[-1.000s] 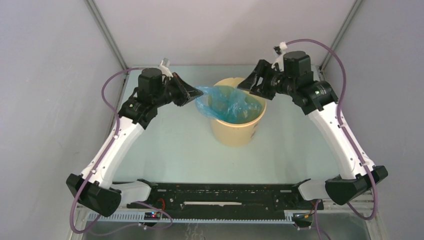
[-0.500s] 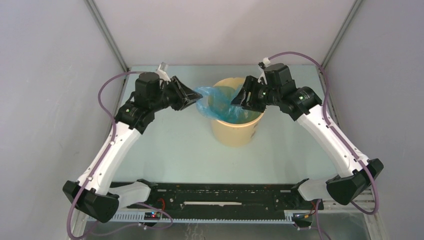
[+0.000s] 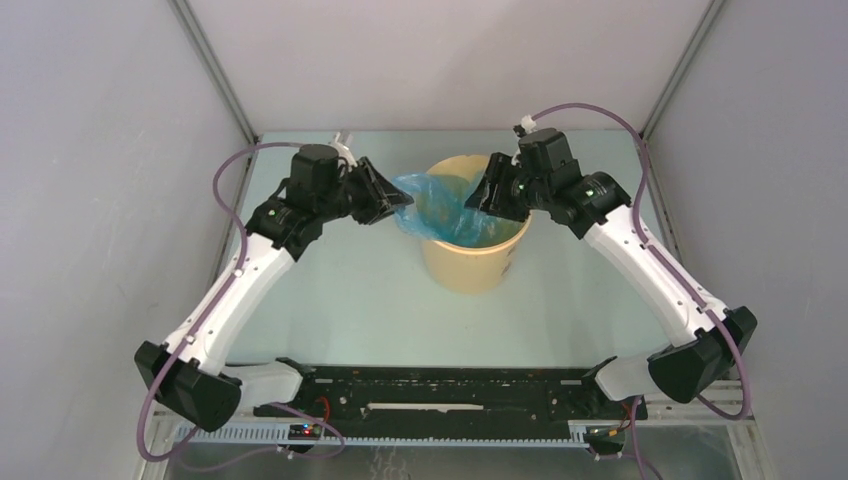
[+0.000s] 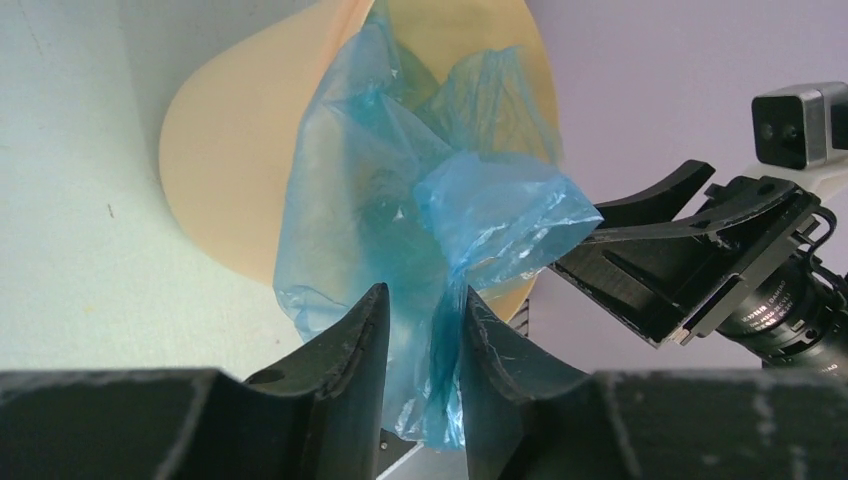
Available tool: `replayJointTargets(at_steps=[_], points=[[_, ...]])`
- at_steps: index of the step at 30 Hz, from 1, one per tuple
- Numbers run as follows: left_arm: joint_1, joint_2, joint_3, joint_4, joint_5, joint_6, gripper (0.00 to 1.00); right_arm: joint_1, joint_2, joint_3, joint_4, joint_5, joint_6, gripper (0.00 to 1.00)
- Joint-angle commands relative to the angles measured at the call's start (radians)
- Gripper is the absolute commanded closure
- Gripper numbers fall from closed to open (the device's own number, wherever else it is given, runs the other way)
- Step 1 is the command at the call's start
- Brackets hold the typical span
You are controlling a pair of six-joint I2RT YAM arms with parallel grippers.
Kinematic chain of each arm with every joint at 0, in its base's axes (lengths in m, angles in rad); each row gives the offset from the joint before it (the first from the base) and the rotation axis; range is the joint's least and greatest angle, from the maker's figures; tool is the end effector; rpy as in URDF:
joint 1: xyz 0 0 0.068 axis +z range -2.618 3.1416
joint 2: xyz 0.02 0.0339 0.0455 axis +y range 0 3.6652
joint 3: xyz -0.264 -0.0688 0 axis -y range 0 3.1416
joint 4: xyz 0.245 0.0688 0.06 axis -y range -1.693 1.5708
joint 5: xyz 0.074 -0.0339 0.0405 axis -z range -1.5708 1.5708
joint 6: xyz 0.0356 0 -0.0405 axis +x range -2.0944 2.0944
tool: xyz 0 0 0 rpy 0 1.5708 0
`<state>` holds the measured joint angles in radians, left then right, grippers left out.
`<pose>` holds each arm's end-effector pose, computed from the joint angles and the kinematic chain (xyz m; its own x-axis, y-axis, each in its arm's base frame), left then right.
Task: Put the trash bags into the trash bin
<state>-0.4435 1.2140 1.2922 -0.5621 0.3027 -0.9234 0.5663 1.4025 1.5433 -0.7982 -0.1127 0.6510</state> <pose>0.2329 -0.1224 0.3896 -0.7703 -0.4770 -0.4232 0.0556 0.6109 -0.7897 0.2481 0.1625 0.4007 -0.7788 0.2184 -0.5880 -0.1714 0.8277 0.5344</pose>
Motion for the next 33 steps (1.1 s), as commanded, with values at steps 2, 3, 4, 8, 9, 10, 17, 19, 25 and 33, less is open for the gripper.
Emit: replayJointTargets(at_steps=[2, 3, 4, 8, 9, 10, 17, 19, 25, 33], points=[[-0.013, 0.013, 0.061, -0.017, -0.038, 0.037, 0.66, 0.009, -0.012, -0.051, 0.061, 0.032, -0.011, 0.40], [-0.015, 0.017, 0.059, -0.016, -0.036, 0.034, 0.68, 0.009, -0.012, -0.059, 0.075, 0.030, -0.012, 0.40], [-0.018, 0.022, 0.059, -0.013, -0.036, 0.031, 0.71, 0.009, -0.008, -0.067, 0.088, 0.026, -0.015, 0.41], [-0.028, 0.051, 0.086, -0.004, -0.028, 0.029, 0.86, 0.006, 0.022, -0.055, 0.109, -0.001, -0.028, 0.59], [-0.030, 0.056, 0.097, 0.000, -0.025, 0.028, 0.91, 0.006, 0.025, -0.043, 0.108, -0.003, -0.034, 0.64], [-0.032, 0.063, 0.109, 0.007, -0.023, 0.026, 0.95, 0.006, 0.025, -0.031, 0.109, -0.003, -0.042, 0.68], [-0.036, 0.128, 0.210, 0.063, 0.035, -0.014, 1.00, -0.099, -0.017, 0.024, 0.088, -0.095, -0.080, 0.94], [-0.038, 0.154, 0.237, 0.086, 0.052, -0.028, 1.00, -0.163, -0.047, 0.039, 0.059, -0.164, -0.084, 0.99], [-0.037, 0.212, 0.268, 0.101, 0.062, -0.040, 1.00, -0.397, -0.166, -0.018, -0.034, -0.405, -0.135, 1.00], [-0.031, 0.255, 0.230, 0.111, 0.082, -0.013, 1.00, -0.509, -0.240, -0.177, -0.092, -0.472, -0.216, 1.00]])
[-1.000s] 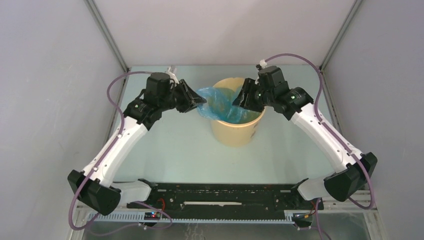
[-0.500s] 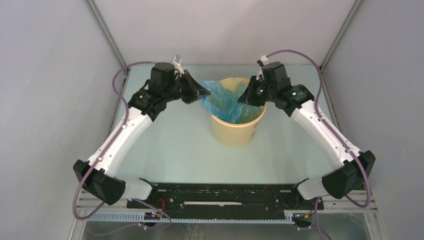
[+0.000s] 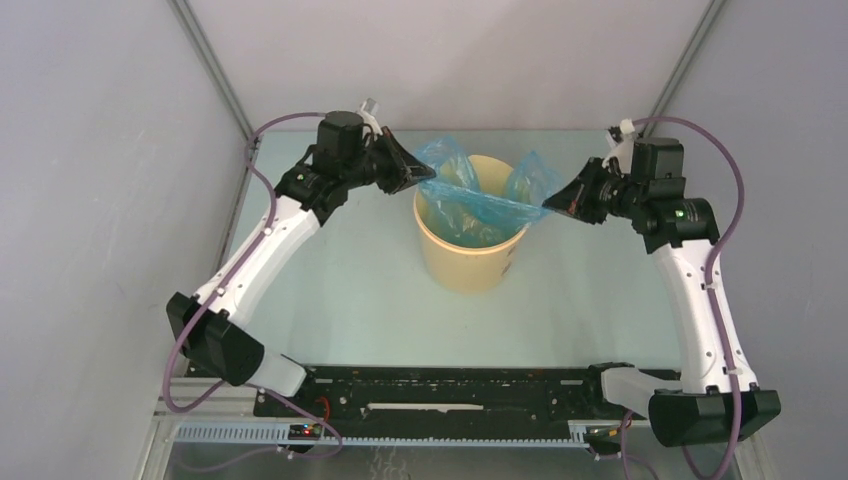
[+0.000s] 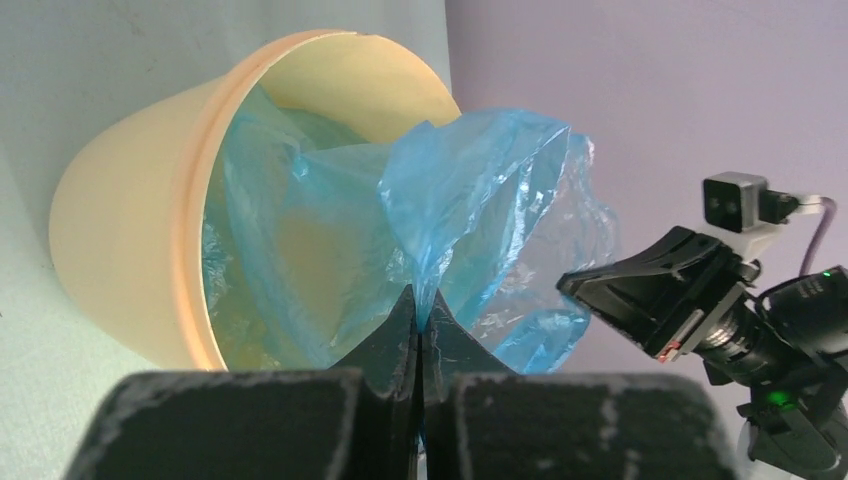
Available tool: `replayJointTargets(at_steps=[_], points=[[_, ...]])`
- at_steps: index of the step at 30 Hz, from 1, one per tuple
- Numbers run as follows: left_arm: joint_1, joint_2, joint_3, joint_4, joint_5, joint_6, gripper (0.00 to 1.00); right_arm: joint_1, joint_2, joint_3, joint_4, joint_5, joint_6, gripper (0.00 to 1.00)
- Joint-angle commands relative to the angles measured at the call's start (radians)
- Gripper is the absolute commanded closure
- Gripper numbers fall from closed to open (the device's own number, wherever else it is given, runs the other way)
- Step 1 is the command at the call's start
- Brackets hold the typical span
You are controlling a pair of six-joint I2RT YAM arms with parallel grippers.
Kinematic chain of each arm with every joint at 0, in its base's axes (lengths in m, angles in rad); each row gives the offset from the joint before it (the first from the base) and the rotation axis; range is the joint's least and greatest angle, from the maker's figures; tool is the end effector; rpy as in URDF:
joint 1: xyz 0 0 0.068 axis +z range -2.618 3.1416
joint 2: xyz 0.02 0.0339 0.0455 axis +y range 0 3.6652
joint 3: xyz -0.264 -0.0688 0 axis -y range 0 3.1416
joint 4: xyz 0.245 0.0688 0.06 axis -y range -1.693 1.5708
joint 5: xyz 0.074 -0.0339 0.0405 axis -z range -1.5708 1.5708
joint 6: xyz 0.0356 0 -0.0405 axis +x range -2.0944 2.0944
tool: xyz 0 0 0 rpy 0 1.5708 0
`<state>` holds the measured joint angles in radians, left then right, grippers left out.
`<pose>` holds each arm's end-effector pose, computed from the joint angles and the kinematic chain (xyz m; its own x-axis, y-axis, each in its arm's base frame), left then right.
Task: Put the trash bags into the trash bin
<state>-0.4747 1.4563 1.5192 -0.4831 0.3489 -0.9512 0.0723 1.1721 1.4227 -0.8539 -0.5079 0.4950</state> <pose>0.2868 -0.1611 0.4072 -0.7864 -0.4560 -0.4167 0.1153 0.5543 -0.8243 0.2247 0.0336 0.4160 -0.7177 0.3642 -0.5935 -0.1382 0.7609 0.6340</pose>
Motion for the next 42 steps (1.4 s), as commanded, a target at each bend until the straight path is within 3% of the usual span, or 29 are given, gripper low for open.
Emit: replayJointTargets(at_steps=[1, 6, 10, 20, 27, 32, 35, 38, 42], points=[[0.002, 0.020, 0.002, 0.035, 0.040, 0.022, 1.00, -0.014, -0.012, -0.067, -0.022, -0.096, -0.050, 1.00], [0.005, 0.024, -0.043, 0.032, 0.050, 0.048, 1.00, 0.056, 0.008, -0.088, 0.053, -0.135, 0.021, 1.00], [0.008, -0.077, -0.116, 0.043, -0.006, 0.069, 1.00, 0.107, 0.005, -0.089, 0.040, -0.109, 0.030, 1.00], [0.021, -0.224, -0.355, 0.086, 0.007, 0.073, 1.00, 0.048, -0.075, -0.140, -0.080, 0.006, -0.054, 0.98], [0.030, -0.256, -0.397, 0.060, 0.017, 0.092, 0.98, 0.032, -0.116, -0.214, -0.083, -0.025, -0.032, 0.89], [0.030, -0.310, -0.429, 0.043, 0.017, 0.091, 0.95, 0.032, -0.163, -0.257, -0.059, -0.044, -0.012, 0.73], [0.030, -0.332, -0.463, 0.036, 0.029, 0.088, 0.94, 0.033, -0.162, -0.277, -0.054, -0.062, -0.001, 0.69], [0.030, -0.346, -0.501, 0.037, 0.032, 0.081, 0.93, 0.048, -0.168, -0.305, -0.033, -0.067, 0.014, 0.71], [0.030, -0.351, -0.521, 0.037, 0.021, 0.087, 0.87, 0.076, -0.174, -0.347, -0.002, -0.055, 0.025, 0.87]])
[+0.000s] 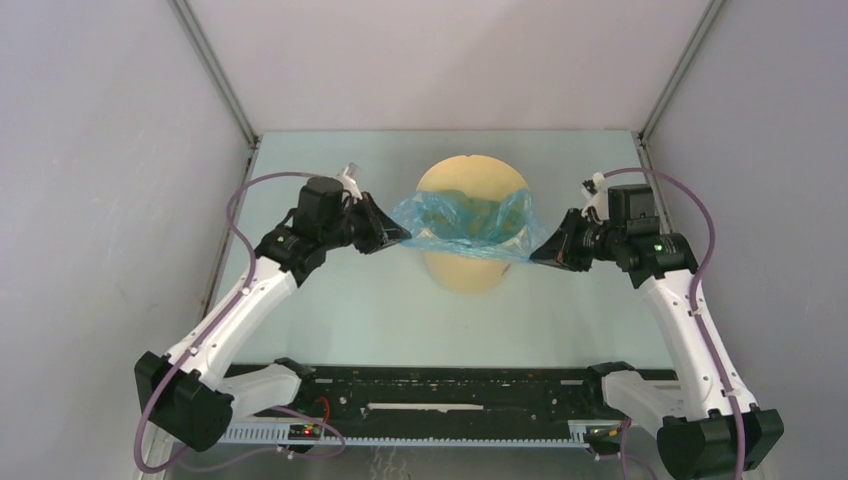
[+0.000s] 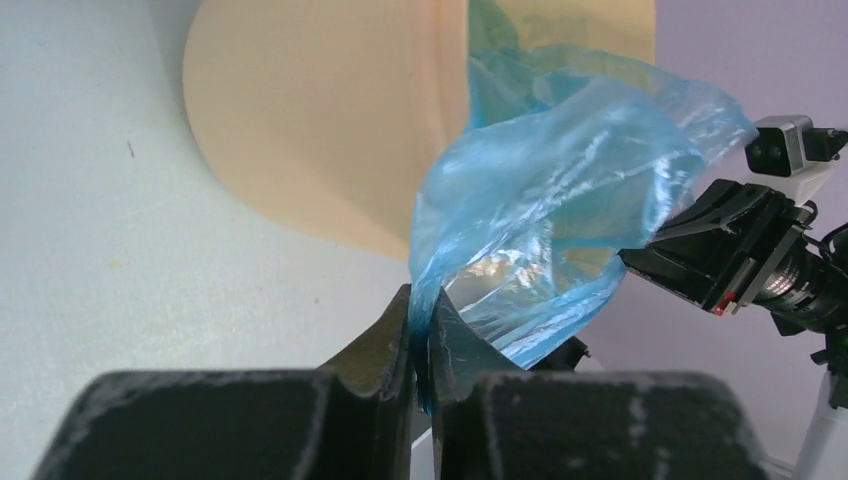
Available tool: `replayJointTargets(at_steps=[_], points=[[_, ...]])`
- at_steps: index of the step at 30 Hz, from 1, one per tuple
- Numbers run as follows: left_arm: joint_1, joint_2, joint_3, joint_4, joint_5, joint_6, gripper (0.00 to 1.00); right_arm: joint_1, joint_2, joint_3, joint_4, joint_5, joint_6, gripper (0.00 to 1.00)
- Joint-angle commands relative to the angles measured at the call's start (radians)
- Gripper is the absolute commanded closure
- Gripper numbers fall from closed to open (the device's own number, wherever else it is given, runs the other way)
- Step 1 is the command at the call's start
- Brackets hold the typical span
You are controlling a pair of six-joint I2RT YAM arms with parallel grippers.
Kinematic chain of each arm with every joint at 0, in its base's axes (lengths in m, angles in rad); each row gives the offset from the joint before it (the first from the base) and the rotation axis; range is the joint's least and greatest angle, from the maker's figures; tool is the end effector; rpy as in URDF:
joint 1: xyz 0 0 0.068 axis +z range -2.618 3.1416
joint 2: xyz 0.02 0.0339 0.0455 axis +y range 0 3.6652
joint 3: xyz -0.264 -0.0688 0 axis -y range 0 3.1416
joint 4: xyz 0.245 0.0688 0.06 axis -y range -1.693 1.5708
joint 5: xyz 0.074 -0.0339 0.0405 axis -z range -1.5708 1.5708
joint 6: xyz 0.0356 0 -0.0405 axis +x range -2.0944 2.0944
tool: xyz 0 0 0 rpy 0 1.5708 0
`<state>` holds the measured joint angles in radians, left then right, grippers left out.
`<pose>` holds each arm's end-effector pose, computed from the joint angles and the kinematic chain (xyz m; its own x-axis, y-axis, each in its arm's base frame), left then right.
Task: Put the trash bags into the trash bin
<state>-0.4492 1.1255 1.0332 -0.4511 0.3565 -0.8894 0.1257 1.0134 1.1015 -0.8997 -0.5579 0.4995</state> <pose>0.2177 -0.1187 0.3334 -0.8184 -0.4135 -0.3990 0.0641 0.6244 -0.7785 0.1870 0.0426 0.3433 -0.8559 0.3014 -0.4203 -0.0660 0.7423 0.6668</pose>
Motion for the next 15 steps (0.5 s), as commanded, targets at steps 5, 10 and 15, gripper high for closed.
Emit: replayJointTargets(at_steps=[5, 10, 15], points=[[0.005, -0.005, -0.046, -0.002, -0.026, 0.045, 0.91, 0.028, 0.020, -0.045, 0.074, 0.028, 0.000, 0.89], [0.009, 0.072, -0.027, -0.010, -0.078, 0.083, 0.93, 0.027, 0.062, -0.046, 0.127, 0.095, -0.014, 0.88], [0.019, 0.157, 0.051, -0.051, -0.119, 0.140, 0.89, 0.024, 0.115, -0.044, 0.166, 0.163, -0.026, 0.83]])
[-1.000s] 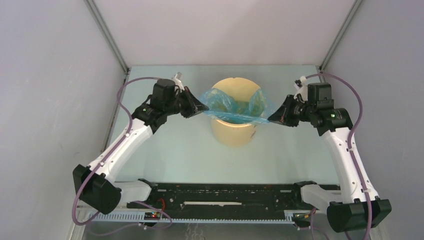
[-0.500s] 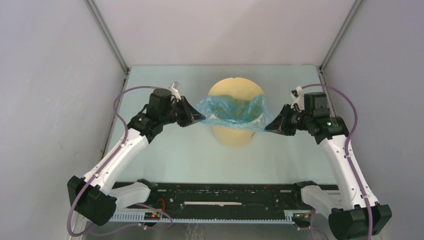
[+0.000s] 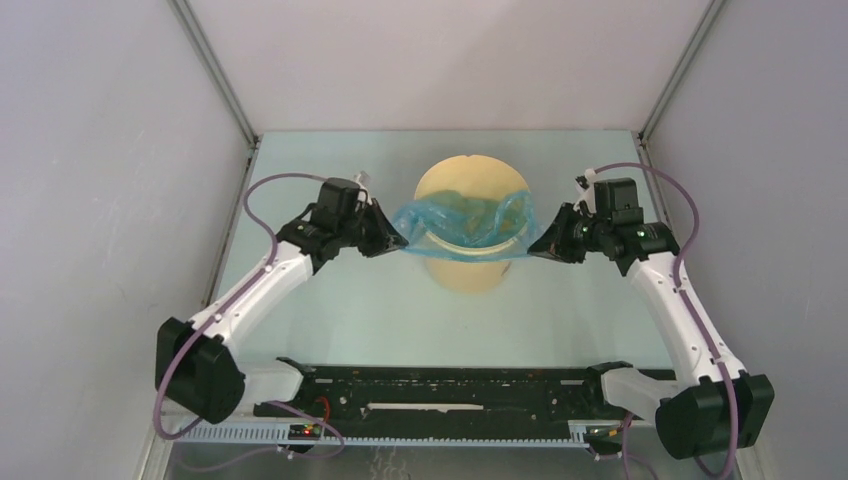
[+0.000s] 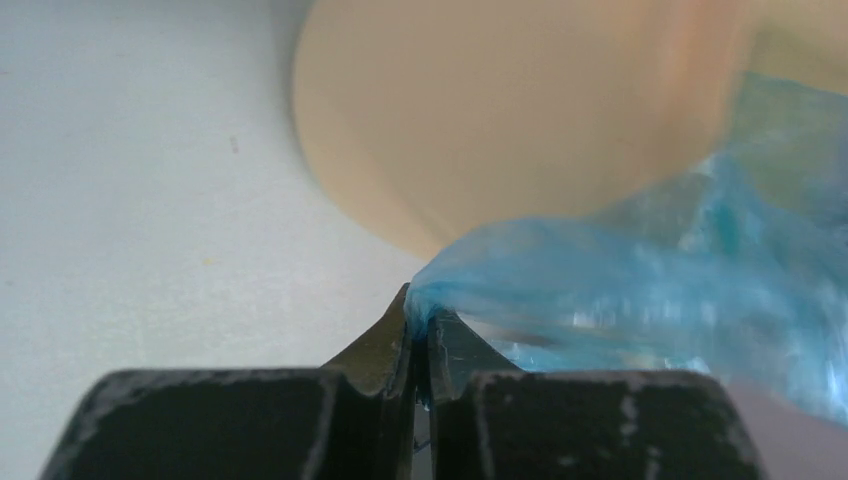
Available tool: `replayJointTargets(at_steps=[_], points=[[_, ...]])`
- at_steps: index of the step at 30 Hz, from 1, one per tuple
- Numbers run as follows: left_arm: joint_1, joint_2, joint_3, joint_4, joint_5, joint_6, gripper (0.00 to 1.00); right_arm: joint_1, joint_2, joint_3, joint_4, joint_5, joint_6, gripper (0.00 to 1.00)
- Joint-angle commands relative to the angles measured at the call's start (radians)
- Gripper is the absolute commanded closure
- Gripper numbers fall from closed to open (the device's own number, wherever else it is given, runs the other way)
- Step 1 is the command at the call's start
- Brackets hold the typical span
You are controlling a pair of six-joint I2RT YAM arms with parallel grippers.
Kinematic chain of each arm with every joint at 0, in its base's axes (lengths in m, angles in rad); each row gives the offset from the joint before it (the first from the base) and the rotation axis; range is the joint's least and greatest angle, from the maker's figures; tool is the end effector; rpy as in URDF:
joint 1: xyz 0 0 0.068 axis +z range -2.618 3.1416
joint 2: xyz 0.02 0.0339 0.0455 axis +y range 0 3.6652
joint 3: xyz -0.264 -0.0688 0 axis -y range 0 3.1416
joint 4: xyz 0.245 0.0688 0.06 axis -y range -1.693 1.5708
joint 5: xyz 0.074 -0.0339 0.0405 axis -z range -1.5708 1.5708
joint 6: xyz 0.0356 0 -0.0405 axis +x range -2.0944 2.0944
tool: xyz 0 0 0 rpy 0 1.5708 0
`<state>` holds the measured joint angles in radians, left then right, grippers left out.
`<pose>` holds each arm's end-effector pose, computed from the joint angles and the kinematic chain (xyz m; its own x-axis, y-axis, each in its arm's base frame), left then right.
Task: Put the trash bags into the trash bin
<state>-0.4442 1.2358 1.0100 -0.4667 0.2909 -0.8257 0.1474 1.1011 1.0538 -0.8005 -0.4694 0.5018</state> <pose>0.2382 -0.1247 0.2974 -0.8400 -0.3800 -0.3873 -0.0095 0.7239 -0.6899 0.2133 0.0480 0.3180 -0.8557 0.3066 -0.4169 -0.0176 0.7878 0.6156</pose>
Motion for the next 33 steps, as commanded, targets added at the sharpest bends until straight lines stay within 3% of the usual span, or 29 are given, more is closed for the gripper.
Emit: replayJointTargets(at_steps=[1, 7, 14, 21, 25, 33], points=[[0.019, 0.058, 0.088, -0.042, -0.053, 0.081, 0.88, 0.001, 0.036, 0.004, 0.075, 0.068, -0.031, 0.82], [0.033, 0.051, 0.173, -0.082, -0.046, 0.109, 0.63, -0.022, 0.012, 0.060, 0.033, 0.031, -0.039, 0.66], [0.033, -0.061, 0.182, -0.186, -0.080, 0.177, 0.39, -0.031, -0.066, 0.136, -0.106, 0.007, -0.078, 0.50], [0.034, -0.192, 0.202, -0.297, -0.133, 0.285, 0.25, -0.026, -0.109, 0.198, -0.128, -0.023, -0.138, 0.31], [0.012, -0.218, 0.234, -0.276, -0.181, 0.381, 0.11, -0.016, -0.069, 0.234, -0.069, -0.041, -0.179, 0.27], [0.007, -0.111, 0.280, -0.163, -0.094, 0.441, 0.11, 0.036, 0.076, 0.344, -0.045, 0.092, -0.257, 0.26]])
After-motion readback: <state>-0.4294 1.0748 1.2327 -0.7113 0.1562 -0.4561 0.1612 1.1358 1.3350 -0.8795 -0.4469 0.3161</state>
